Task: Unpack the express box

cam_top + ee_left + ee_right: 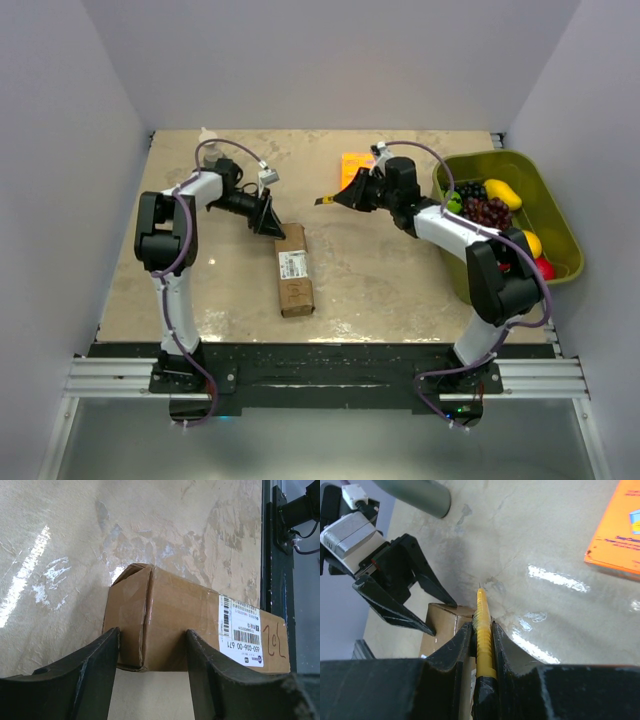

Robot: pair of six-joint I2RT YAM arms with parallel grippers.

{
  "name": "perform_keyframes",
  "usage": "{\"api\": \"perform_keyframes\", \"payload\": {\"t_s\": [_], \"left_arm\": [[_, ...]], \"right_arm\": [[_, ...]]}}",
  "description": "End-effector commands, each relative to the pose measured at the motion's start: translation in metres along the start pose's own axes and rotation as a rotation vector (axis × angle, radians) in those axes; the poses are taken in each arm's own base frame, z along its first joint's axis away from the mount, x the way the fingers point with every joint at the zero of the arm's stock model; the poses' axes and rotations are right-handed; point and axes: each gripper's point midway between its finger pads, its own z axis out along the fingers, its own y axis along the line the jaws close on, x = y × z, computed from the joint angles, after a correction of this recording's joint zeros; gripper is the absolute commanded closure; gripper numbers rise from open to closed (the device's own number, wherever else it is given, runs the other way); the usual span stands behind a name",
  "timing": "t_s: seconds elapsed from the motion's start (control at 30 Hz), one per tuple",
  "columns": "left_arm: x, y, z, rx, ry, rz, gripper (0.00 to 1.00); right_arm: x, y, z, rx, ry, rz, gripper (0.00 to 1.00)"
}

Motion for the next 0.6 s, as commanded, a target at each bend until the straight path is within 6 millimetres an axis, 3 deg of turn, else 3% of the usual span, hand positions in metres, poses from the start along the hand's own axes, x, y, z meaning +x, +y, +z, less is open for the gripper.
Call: {"api": "perform_keyframes", "payload": {"t_s": [0.0, 0.1, 0.13, 0.2, 0.3, 0.43, 0.53, 0.57], "left_arm": [[0.036, 0.023, -0.002, -0.086, 0.126, -0.030, 0.52], [0.034, 0.022, -0.004, -0.099, 0.120, -0.029, 0.53], [0.035, 0.022, -0.004, -0.107, 0.123, -0.033, 0.53], [0.035, 0.025, -0.007, -0.149, 0.120, -0.061, 0.57], [0.034, 0.034, -0.020, -0.260, 0.101, -0.124, 0.62], [0.037, 0.036, -0.041, -0.379, 0.060, -0.228, 0.68], [0.044, 0.021, -0.040, -0.369, 0.044, -0.256, 0.69], [0.055, 0.017, -0.036, -0.370, 0.050, -0.290, 0.70]], "right_arm": [[-0.016, 0.003, -0.006, 0.031, -0.052, -0.005, 1.00], [-0.009, 0.013, -0.001, -0.036, 0.004, -0.012, 1.00], [-0.015, 0.017, 0.001, -0.043, 0.005, -0.033, 1.00], [-0.019, 0.002, 0.002, 0.044, -0.003, -0.037, 1.00], [-0.031, 0.003, 0.006, 0.048, -0.045, -0.079, 1.00], [-0.047, 0.023, 0.018, -0.019, -0.047, -0.139, 1.00], [-0.046, 0.037, 0.025, -0.073, -0.038, -0.166, 1.00], [-0.044, 0.046, 0.027, -0.118, -0.031, -0.180, 1.00]]}}
